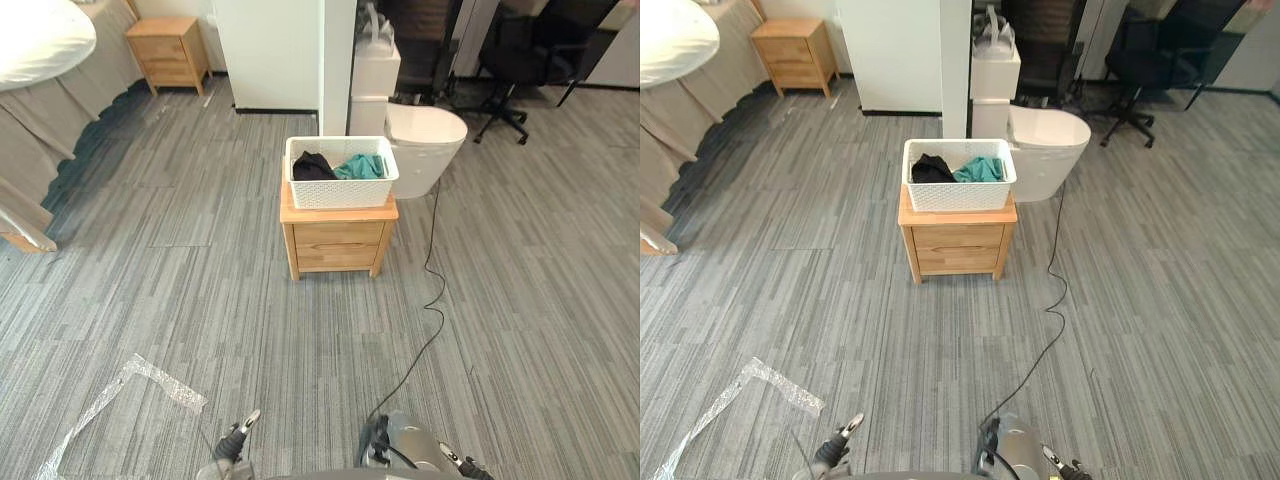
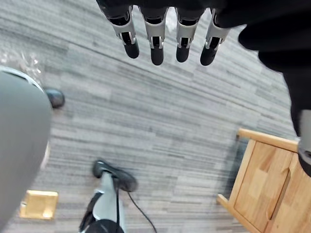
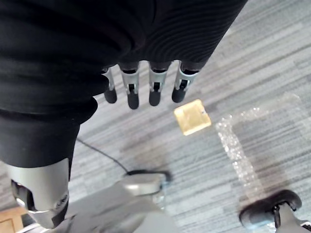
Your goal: Pick up the laundry basket with both hands and put the clothes into the washing machine.
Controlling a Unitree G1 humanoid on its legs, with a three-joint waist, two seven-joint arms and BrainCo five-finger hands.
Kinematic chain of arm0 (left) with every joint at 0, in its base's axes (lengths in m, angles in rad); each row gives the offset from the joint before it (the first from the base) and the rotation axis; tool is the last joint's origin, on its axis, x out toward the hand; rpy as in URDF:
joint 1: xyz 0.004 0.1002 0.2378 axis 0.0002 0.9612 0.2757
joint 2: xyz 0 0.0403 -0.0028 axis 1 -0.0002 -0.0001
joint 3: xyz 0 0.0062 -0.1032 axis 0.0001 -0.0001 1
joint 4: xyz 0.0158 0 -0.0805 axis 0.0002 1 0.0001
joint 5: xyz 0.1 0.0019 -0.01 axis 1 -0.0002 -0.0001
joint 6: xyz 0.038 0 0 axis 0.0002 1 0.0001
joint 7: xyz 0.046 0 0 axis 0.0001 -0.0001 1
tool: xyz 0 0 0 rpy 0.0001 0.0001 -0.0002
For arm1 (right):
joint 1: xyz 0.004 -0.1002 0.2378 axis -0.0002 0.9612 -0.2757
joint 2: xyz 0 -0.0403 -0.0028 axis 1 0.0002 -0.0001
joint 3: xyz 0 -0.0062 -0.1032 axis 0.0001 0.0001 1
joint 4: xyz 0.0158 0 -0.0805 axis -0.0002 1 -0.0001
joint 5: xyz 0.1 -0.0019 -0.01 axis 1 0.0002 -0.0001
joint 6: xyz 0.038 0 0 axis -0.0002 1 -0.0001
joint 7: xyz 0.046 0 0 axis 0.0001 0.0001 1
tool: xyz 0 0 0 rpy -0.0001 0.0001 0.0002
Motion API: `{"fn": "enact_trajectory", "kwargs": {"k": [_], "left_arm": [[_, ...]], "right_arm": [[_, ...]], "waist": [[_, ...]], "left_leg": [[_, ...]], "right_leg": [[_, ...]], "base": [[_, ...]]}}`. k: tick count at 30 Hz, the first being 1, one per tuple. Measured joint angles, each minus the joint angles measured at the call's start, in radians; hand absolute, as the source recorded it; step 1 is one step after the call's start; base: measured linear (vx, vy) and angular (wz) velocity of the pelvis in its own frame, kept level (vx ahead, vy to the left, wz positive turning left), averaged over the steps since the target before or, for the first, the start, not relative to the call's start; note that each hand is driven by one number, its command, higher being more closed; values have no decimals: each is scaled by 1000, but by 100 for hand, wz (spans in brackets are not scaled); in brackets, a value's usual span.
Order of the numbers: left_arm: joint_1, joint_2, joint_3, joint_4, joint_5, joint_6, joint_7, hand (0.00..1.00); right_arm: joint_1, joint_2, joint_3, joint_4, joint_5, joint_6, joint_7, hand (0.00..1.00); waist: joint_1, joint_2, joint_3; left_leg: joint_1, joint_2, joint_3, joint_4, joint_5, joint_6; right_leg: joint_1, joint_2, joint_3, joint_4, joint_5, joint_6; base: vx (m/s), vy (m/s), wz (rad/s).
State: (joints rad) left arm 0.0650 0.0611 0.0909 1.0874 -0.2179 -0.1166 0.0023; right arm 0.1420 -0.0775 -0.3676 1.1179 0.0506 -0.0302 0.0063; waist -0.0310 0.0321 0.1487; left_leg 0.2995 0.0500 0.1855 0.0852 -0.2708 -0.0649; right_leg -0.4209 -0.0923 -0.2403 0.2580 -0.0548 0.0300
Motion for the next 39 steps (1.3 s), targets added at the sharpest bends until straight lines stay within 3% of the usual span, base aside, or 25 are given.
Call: {"fn": "enact_trajectory", "kwargs": {"k": [1, 2, 3, 4, 5, 6, 7, 9, 10, 11, 13, 16, 18, 19, 22, 24, 25, 26, 27, 28, 31, 34, 36, 37, 39], "left_arm": [[2, -9, 27, -1, 15, 0, -1, 0], [6, -13, 56, 0, 17, 0, -1, 0], [12, -44, 121, -2, 17, 0, 2, 0], [20, -72, 154, -36, 15, -3, 2, 0], [20, -81, 166, -50, 14, -3, 2, 0], [18, -95, 203, -69, 11, -3, 0, 0], [21, -92, 218, -80, 2, -2, 0, 0], [24, -72, 213, -85, -7, -1, -1, 0], [25, -65, 201, -90, -7, -2, -1, 0], [29, -55, 173, -100, -6, -5, 1, 0], [29, -48, 140, -106, -7, -7, -1, 0], [27, -48, 106, -109, -7, -13, 1, 0], [39, -56, 98, -121, -18, -13, 5, 0], [46, -57, 98, -128, -24, -14, 6, 0], [66, -46, 99, -134, -55, -13, 23, 0], [67, -36, 100, -135, -67, -16, 25, 0], [68, -30, 98, -136, -68, -17, 25, 0], [68, -28, 98, -136, -69, -17, 24, 0], [73, -24, 98, -136, -69, -15, 24, 0], [77, -19, 98, -136, -66, -10, 24, 0], [86, -11, 104, -174, -65, -3, 27, 0], [99, -10, 158, -312, -100, -5, 56, 0], [133, -16, 224, -449, -142, -13, 98, 0], [131, -29, 246, -463, -147, -13, 109, 0], [165, -88, 305, -612, -161, -13, 170, 0]], "right_arm": [[15, 17, -19, 1, 2, 5, 0, 0], [24, 26, -31, 1, 11, 7, 0, 0], [26, 32, -52, -4, 32, 5, 0, 0], [24, 20, -72, -8, 38, 2, 1, 0], [23, 21, -88, -15, 39, 1, 1, 0], [25, 26, -107, -34, 40, 1, -1, 0], [20, 26, -104, -45, 47, 1, -2, 0], [6, 30, -105, -43, 64, -3, -3, 0], [-2, 31, -104, -43, 66, -4, -4, 0], [-21, 30, -104, -45, 70, -4, -6, 0], [-50, 27, -101, -62, 89, -5, -11, 0], [-51, 30, -41, -185, 121, -5, -25, 0], [-58, 20, -6, -263, 141, -10, -29, 0], [-64, 18, -3, -272, 145, -12, -30, 0], [-65, 18, 13, -283, 156, -28, -51, 0], [-51, 25, 10, -292, 165, -31, -54, 0], [-32, 36, 3, -330, 177, -31, -55, 0], [-22, 42, 3, -354, 181, -31, -56, 0], [-7, 52, 4, -382, 189, -31, -60, 0], [10, 61, 4, -414, 194, -30, -67, 0], [34, 75, 5, -515, 194, -31, -70, 0], [35, 85, -8, -636, 202, -33, -85, 0], [42, 112, -35, -752, 230, -45, -116, 0], [41, 109, -46, -772, 234, -50, -120, 0], [54, 107, -78, -890, 235, -51, -159, 0]], "waist": [[-7, -18, 1], [-8, -25, 3], [-10, -16, 5], [-8, 14, 5], [-11, 22, 9], [-5, 35, 15], [8, 38, 19], [24, 23, 31], [25, 14, 36], [28, -7, 42], [32, -1, 42], [41, 6, 41], [49, 23, 31], [52, 27, 29], [74, -2, -16], [72, -34, -34], [68, -44, -33], [67, -49, -32], [51, -54, -29], [42, -51, -27], [43, -36, -29], [42, -49, -35], [44, -97, -56], [43, -92, -61], [49, -40, -72]], "left_leg": [[48, 1, -18, 4, -19, -32], [71, 8, -31, 19, -25, -41], [71, 51, -50, 110, -23, -44], [-8, 112, -53, 307, 9, -42], [-65, 136, -54, 438, 50, -6], [-197, 204, -66, 700, 205, 42], [-290, 281, -53, 903, 223, 41], [-374, 345, -6, 1050, 199, 70], [-393, 349, 16, 1053, 190, 79], [-435, 341, 53, 1018, 165, 72], [-480, 303, 100, 862, 130, 31], [-518, 189, 110, 461, 131, 21], [-516, 94, 6, 78, 193, -59], [-518, 81, -21, 24, 204, -72], [-522, 19, -77, 77, 327, 11], [-501, -23, -38, 140, 268, 72], [-451, -48, -21, 134, 238, 89], [-420, -60, -15, 123, 225, 97], [-350, -78, -16, 100, 204, 113], [-278, -83, -16, 79, 193, 125], [-179, -71, -14, 21, 191, 127], [-144, -41, -19, -16, 175, 100], [-147, -42, -21, -4, 136, 55], [-147, -23, -21, 4, 119, 43], [-147, 31, -9, 28, 86, 22]], "right_leg": [[1, 5, 94, -64, 64, 0], [0, 12, 121, -25, 150, -30], [-3, 28, 122, 79, 172, -58], [16, 57, 86, 123, 109, -67], [34, 66, 67, 130, 82, -76], [81, 96, 41, 124, 34, -106], [141, 129, 36, 105, 8, -119], [280, 158, 40, 33, -7, -140], [325, 159, 47, 4, -9, -141], [394, 152, 55, -50, -16, -137], [457, 139, 72, -95, -29, -122], [505, 121, 90, -100, -92, -90], [526, 129, 120, -102, -133, -69], [531, 132, 133, -101, -144, -65], [559, 86, 207, -63, -224, -18], [530, 33, 266, 63, -259, 24], [477, 14, 294, 250, -256, 42], [438, 7, 299, 367, -237, 75], [373, -13, 301, 576, -144, 126], [335, -35, 278, 700, -141, 108], [292, -89, 168, 705, -175, 51], [256, -109, 74, 412, -193, 56], [267, -98, 87, 102, -40, 65], [289, -83, 90, 87, -45, 63], [333, -25, 78, 3, -37, 52]], "base": [[665, -212, 46], [722, -287, 44], [736, -365, 35], [717, -390, 36], [659, -411, 35], [645, -391, 18], [643, -368, 2], [615, -317, -15], [560, -285, -5], [565, -259, -4], [406, -155, -13], [290, -25, -10], [322, 79, -24], [308, 112, -45], [491, 229, -65], [550, 247, -33], [537, 259, -19], [471, 229, -2], [425, 169, 9], [426, 152, 7], [332, 86, -1], [258, -45, 17], [209, -172, -6], [165, -193, -17], [139, -170, -19]]}}
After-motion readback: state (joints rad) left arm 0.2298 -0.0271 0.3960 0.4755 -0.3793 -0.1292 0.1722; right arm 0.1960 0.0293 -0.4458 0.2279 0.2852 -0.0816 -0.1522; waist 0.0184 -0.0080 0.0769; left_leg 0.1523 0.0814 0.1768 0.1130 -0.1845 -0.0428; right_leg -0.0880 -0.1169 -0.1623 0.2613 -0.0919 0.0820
